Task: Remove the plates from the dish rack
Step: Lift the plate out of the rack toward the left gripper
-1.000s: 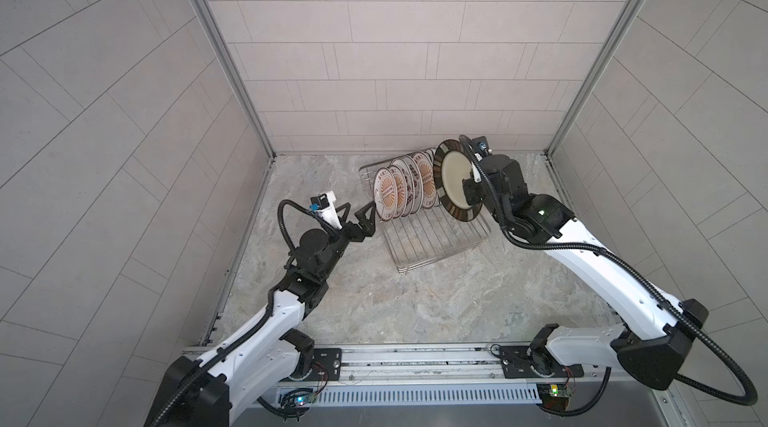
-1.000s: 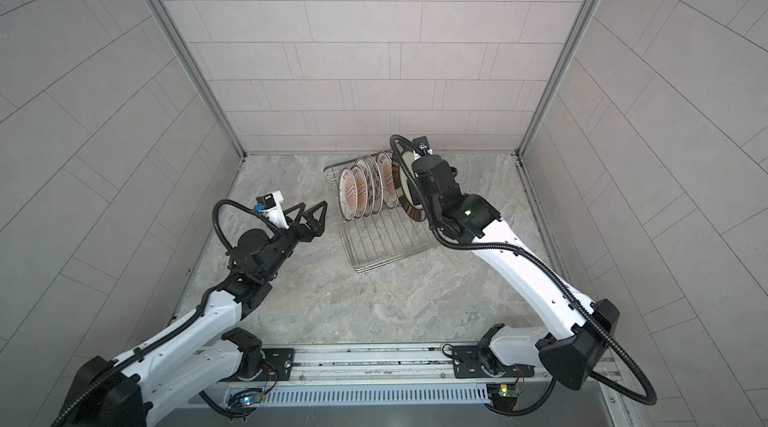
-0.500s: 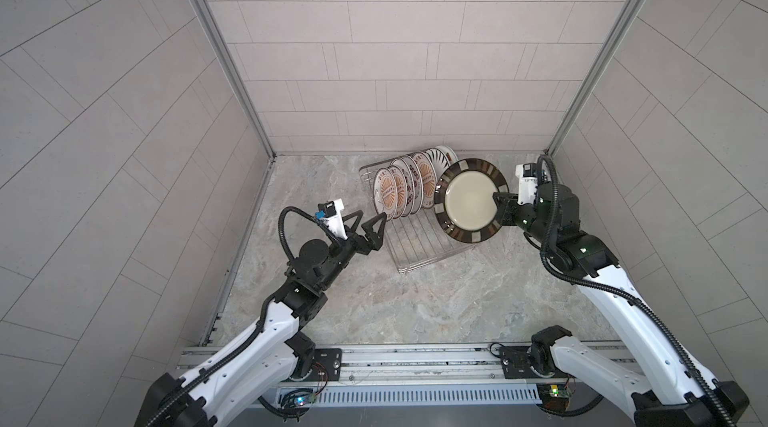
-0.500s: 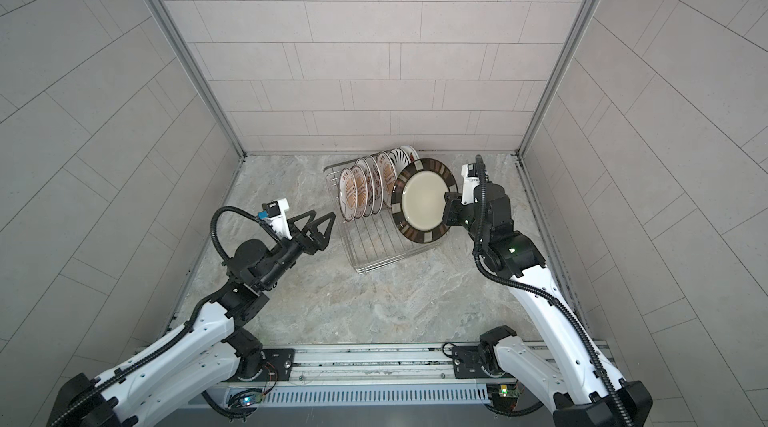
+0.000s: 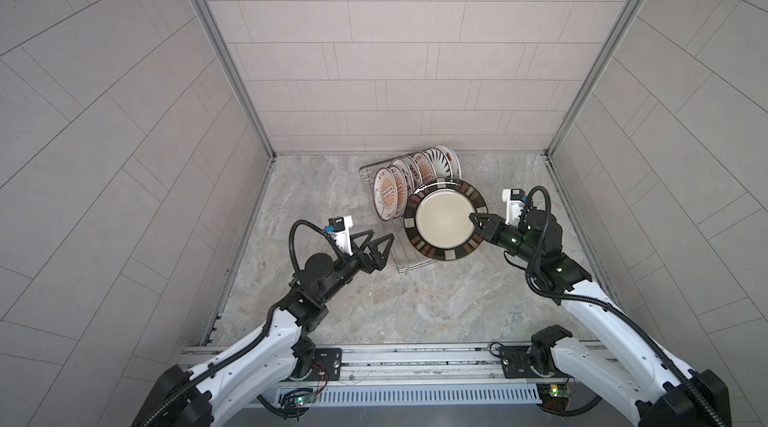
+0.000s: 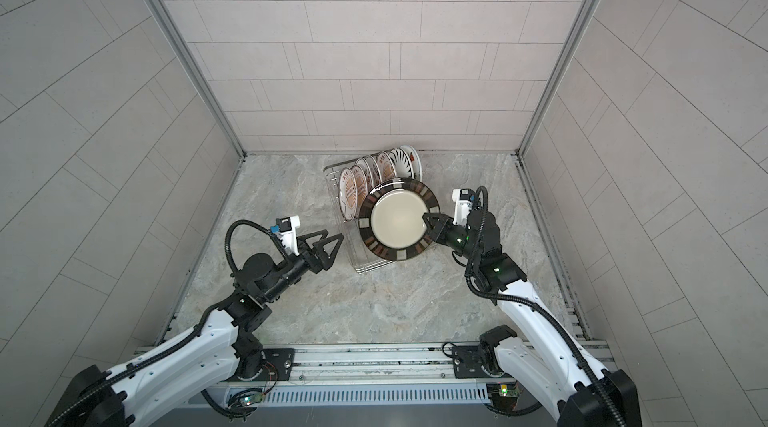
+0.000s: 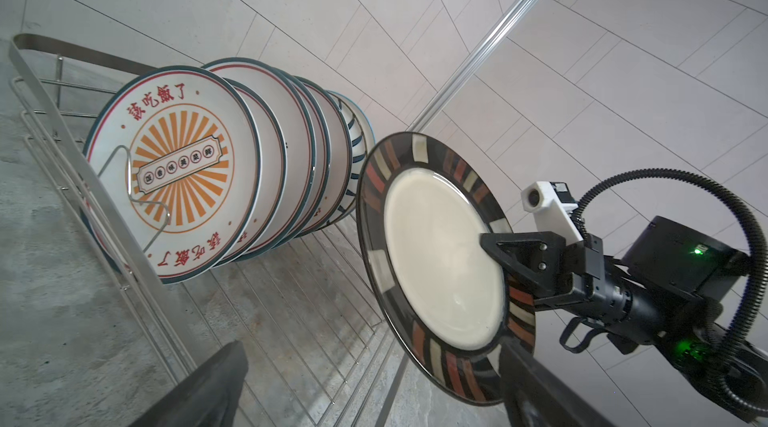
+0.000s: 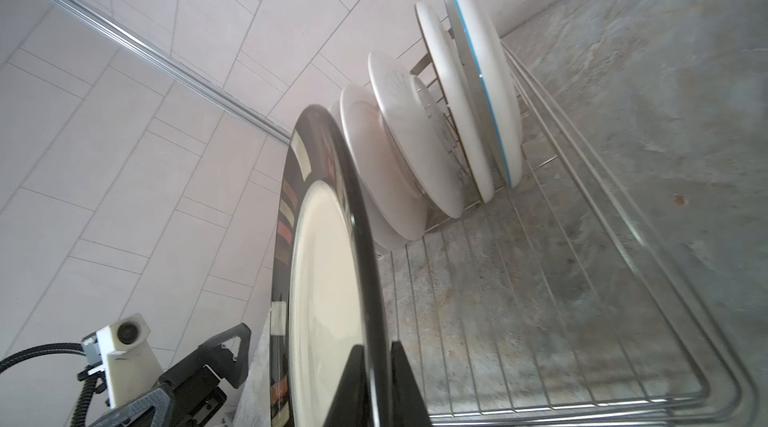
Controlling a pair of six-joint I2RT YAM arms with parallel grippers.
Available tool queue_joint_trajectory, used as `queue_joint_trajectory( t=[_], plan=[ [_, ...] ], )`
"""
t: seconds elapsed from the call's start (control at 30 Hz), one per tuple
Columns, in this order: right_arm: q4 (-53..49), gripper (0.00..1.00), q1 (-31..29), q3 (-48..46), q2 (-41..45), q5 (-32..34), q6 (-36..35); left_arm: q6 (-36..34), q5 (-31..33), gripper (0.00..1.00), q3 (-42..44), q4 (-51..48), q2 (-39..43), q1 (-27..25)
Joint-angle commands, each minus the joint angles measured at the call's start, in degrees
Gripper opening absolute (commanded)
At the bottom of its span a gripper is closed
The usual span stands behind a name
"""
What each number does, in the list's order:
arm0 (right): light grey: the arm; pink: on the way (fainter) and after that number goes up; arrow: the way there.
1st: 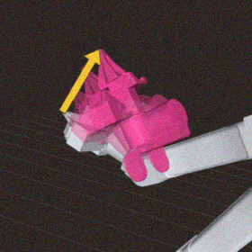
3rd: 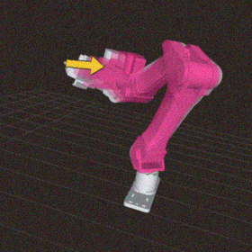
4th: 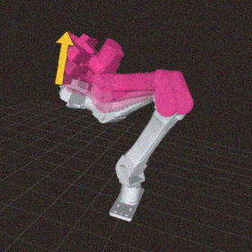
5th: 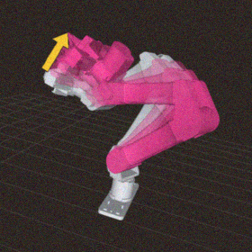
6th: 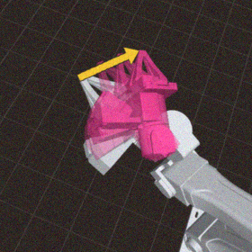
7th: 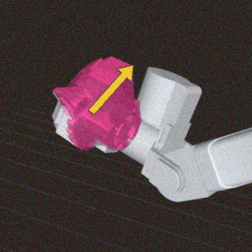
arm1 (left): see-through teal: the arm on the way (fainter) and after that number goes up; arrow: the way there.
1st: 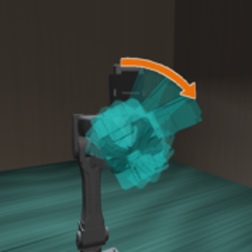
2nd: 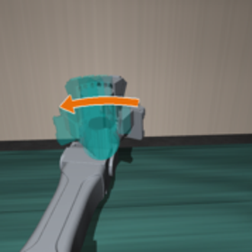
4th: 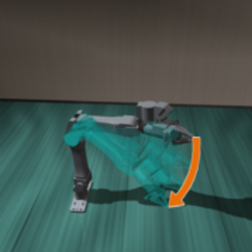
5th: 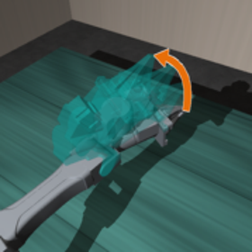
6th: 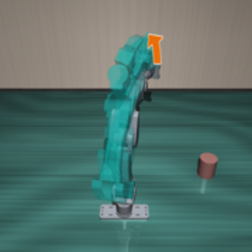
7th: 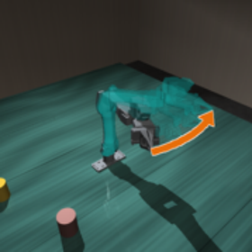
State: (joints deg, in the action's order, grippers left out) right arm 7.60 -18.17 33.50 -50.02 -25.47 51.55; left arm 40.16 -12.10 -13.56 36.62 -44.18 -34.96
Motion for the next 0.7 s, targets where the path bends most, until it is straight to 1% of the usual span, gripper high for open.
queue_joint_trajectory(
  t=[0.0, 0.07, 0.13, 0.2, 0.27, 0.33, 0.37, 0.5, 0.57, 0.63, 0.67],
  plan=[
    [17.47, 0.00, -3.06, 1.00, 1.50, -2.34, 7.27, 4.28, -3.40, 1.00, 0.54, 2.51, 3.01, -0.18],
    [17.38, 0.00, -5.89, 1.64, 0.75, -2.19, 6.58, 5.48, -4.25, 1.00, 1.54, 2.91, 3.74, -0.15],
    [18.37, 0.00, -9.69, 1.28, 0.26, -0.45, 5.92, 6.42, -3.42, 1.00, 2.71, 3.85, 3.72, -0.20],
    [19.89, 0.00, -13.24, 0.31, -0.10, 1.90, 5.02, 8.25, -0.52, 0.95, 5.12, 7.93, 3.24, -0.20],
    [21.84, 0.00, -15.38, -0.42, -0.45, 3.23, 4.04, 9.29, 2.35, 0.93, 6.70, 10.85, 3.73, -0.20],
    [22.33, 0.00, -16.26, -0.61, -0.90, 4.34, 3.56, 9.78, 3.44, 0.91, 6.90, 10.59, 4.92, -0.19],
    [22.65, 0.00, -16.49, -0.60, -1.49, 4.70, 3.56, 9.94, 3.15, 0.87, 6.54, 9.24, 5.88, -0.14],
    [25.54, 0.00, -17.58, -1.54, -4.78, 5.58, 3.39, 9.25, 0.38, 0.81, 3.95, -0.14, 8.96, -0.19],
    [26.39, 0.00, -17.69, -1.76, -6.18, 6.17, 2.76, 10.38, -1.40, 0.77, 5.05, 0.79, 9.55, -0.16],
    [26.89, 0.00, -17.69, -1.81, -6.79, 6.37, 2.01, 12.77, -1.38, 0.70, 7.41, 4.79, 9.56, -0.19],
    [27.96, 0.00, -17.69, -2.02, -6.77, 5.71, 1.52, 13.99, -1.20, 0.68, 8.43, 6.67, 9.38, -0.19]
  ],
)
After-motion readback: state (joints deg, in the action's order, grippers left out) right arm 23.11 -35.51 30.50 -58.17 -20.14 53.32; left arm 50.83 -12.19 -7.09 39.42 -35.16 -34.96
